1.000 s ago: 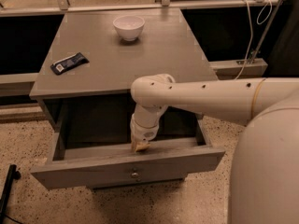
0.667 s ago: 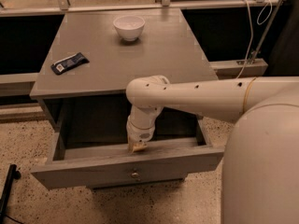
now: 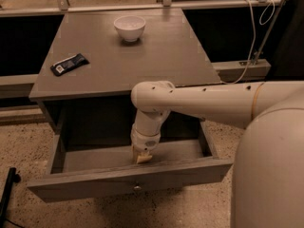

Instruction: Open top drawer

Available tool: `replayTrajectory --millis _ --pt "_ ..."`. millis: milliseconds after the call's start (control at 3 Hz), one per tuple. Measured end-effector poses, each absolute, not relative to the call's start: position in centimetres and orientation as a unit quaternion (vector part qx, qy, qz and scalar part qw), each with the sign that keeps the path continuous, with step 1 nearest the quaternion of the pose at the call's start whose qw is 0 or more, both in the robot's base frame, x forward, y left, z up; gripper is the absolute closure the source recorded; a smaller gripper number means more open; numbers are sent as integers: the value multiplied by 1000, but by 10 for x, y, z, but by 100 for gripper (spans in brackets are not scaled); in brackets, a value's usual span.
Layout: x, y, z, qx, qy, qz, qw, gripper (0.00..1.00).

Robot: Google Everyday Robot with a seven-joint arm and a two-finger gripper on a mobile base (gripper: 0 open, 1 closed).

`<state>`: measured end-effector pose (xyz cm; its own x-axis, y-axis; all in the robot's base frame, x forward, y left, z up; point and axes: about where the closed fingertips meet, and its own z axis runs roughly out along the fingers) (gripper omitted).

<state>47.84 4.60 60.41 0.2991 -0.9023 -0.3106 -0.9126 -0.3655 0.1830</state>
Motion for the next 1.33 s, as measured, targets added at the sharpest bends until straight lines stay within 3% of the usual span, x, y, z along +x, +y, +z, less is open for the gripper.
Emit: replayTrajectory --millis 1333 --pt "413 28 633 -797 563 220 3 100"
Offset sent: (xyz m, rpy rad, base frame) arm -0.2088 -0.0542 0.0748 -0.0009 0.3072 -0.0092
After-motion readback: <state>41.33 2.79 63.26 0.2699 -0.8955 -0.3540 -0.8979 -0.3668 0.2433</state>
